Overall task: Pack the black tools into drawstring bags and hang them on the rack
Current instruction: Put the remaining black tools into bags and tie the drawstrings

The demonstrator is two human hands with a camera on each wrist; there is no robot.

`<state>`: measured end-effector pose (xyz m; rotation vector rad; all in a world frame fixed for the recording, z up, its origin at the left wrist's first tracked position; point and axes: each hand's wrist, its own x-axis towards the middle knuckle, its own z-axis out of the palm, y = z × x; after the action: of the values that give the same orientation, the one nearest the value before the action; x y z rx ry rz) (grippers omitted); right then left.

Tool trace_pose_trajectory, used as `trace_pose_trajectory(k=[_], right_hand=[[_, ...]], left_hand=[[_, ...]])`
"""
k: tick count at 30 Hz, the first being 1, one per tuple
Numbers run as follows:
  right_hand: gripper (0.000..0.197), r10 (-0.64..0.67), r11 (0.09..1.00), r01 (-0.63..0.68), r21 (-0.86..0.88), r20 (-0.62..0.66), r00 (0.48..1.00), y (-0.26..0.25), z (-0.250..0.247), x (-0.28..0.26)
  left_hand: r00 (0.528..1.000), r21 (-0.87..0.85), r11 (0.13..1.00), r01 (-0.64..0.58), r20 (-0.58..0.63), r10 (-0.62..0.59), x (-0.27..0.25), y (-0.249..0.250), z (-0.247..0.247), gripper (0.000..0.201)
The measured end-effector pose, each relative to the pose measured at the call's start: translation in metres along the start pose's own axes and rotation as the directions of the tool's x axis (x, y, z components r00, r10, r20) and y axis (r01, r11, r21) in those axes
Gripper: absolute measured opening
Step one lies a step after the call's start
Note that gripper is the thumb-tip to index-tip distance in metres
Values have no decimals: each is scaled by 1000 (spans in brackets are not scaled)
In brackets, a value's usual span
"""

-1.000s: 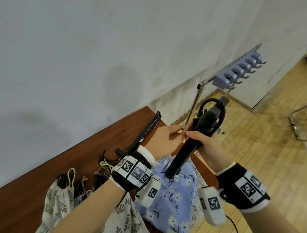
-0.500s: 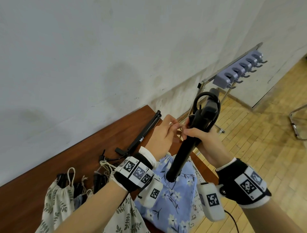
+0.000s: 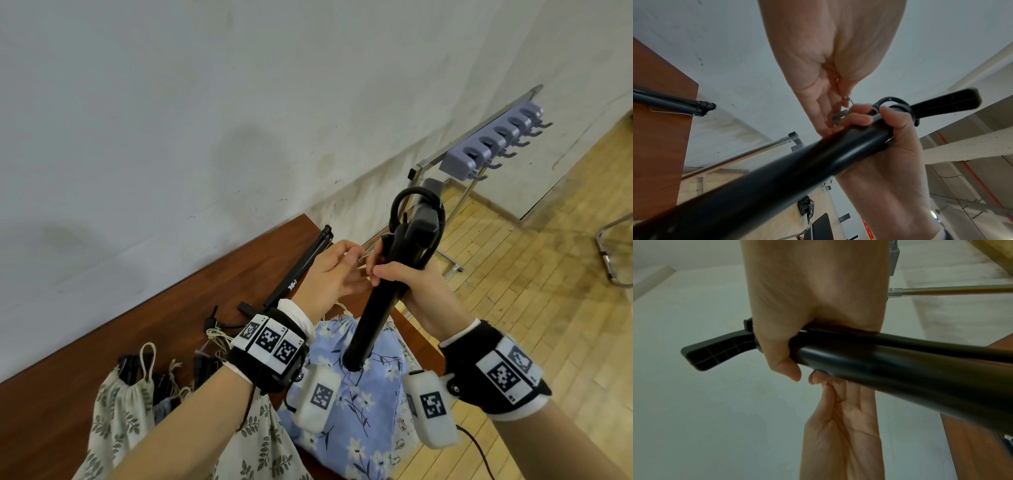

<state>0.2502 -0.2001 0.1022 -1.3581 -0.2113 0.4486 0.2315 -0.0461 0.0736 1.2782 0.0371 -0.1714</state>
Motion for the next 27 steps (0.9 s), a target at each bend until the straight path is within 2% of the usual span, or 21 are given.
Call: trace_pose_trajectory(k=[4,8,13,22,27], right_hand=[[25,5,1000,-5,3,-4,1000,0,-1,2],[28,19,1000,-19,-8,-14,1000,0,-2,1],[25,38,999,-38,15,-15,999,-2,-2,0],[26,19,997,-19,69,0,1000,-3,-2,0],[23,5,992,-9,124,33,999,-5,1,-1]], left_hand=[[1000,-29,1000,4,0,-4,2,0,1,19],[997,-108,993,54,63,-48,0,2,1,18],[994,-159,986,56,103,-40,-2,1,0,16],[996,-13,1000,-7,91,8,-1,1,-2,15],[996,-225,974,13,92,8,-3,0,0,15]])
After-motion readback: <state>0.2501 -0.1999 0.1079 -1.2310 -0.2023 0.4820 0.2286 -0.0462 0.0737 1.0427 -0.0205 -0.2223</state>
